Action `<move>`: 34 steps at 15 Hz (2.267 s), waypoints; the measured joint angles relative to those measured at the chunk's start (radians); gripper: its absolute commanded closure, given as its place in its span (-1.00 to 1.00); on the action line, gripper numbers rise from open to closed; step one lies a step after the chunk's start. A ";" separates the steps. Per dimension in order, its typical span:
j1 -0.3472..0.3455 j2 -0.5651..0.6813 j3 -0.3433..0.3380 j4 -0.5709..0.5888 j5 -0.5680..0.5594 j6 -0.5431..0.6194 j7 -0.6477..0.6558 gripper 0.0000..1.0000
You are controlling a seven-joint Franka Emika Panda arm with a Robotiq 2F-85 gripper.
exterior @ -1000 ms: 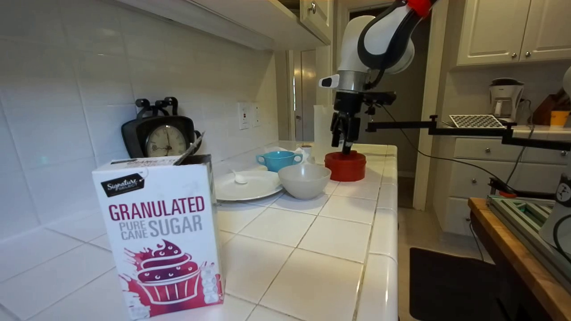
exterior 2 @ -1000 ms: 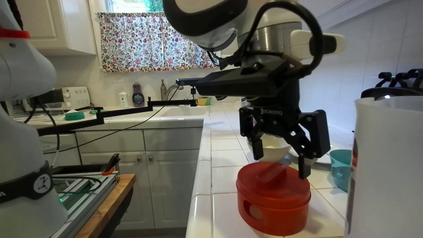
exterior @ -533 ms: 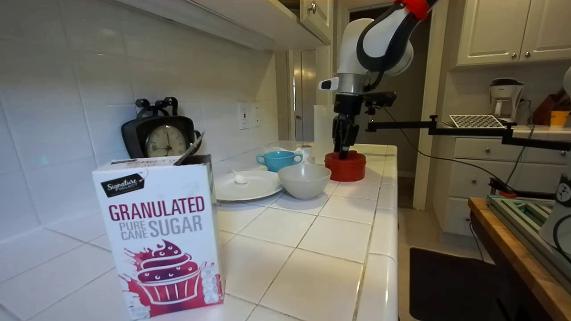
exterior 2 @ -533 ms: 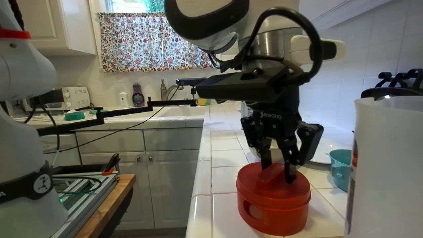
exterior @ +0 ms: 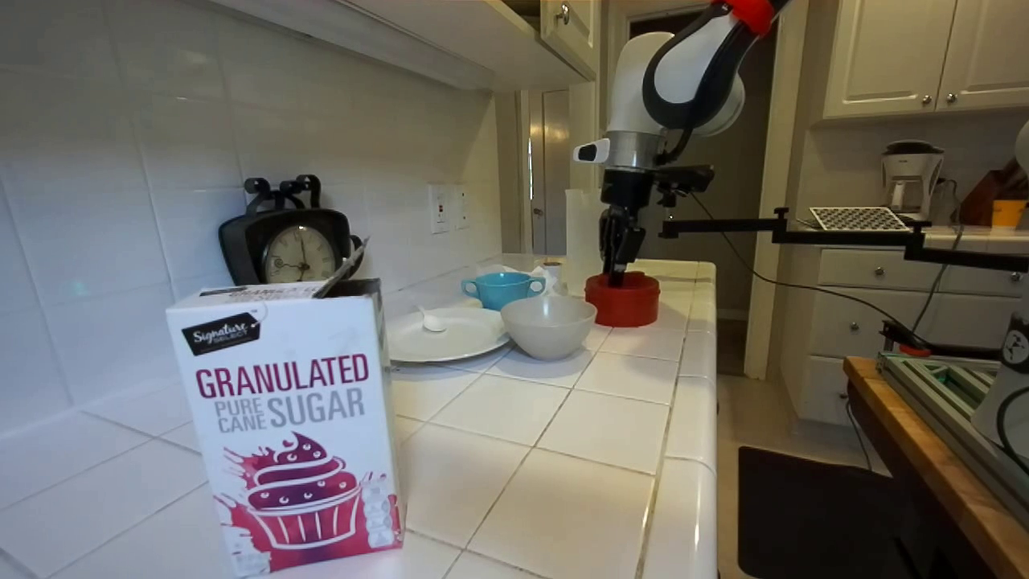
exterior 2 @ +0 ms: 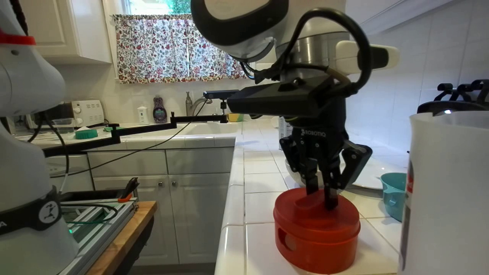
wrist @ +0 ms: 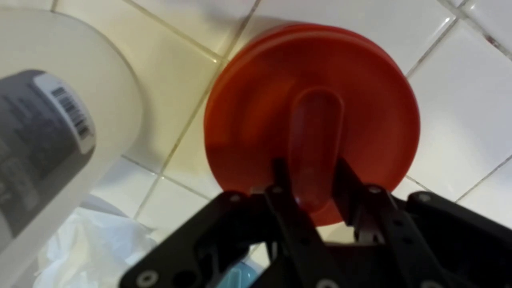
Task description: Put the red lid on the jar
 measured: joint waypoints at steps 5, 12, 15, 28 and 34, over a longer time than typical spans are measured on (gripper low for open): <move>-0.010 -0.013 0.000 0.016 -0.065 -0.052 0.012 0.84; -0.023 -0.114 0.004 0.110 -0.137 -0.274 0.014 0.84; -0.018 -0.158 0.011 0.130 -0.137 -0.351 0.012 0.84; -0.011 -0.218 -0.005 0.364 -0.132 -0.501 0.019 0.84; -0.040 -0.108 -0.048 0.519 -0.114 -0.540 0.046 0.84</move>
